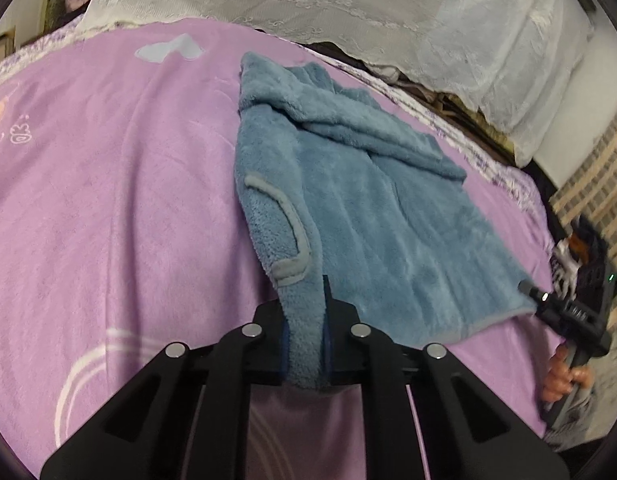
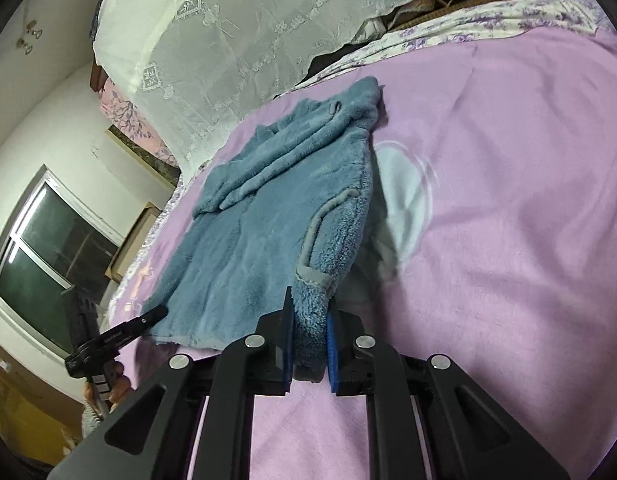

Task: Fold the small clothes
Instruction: 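Close both tools on the jacket side edge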

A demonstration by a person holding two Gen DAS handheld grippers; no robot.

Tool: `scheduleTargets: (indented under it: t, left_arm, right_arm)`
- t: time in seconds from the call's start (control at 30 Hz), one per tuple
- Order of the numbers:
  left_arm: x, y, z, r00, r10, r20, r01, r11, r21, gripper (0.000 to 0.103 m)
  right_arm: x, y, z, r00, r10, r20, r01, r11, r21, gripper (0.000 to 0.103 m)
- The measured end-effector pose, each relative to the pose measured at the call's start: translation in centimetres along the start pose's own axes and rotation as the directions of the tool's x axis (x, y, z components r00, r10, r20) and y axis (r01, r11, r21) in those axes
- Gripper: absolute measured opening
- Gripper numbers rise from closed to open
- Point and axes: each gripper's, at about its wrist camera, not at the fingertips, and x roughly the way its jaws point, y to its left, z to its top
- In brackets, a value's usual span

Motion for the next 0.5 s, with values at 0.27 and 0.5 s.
scheduleTargets:
  t: [0.27,0.5]
  left_arm:
    - [-1.7,-1.1,4.9,0.996,0.025,0.081,-0.028,0.999,0.033,0.011]
    - [-0.5,-2.0,9.1,0.993,0.045,0.107,-0.049,0.998,0.033,0.011]
  right_arm:
    - [0.0,2.4,5.3,0.998,0.053,0.039,-0.051,0.998,-0.032,0.013]
    - [1.5,2.5,9.5,0.995,0.094,0.033,-0.095,0.995,0.029,0.013]
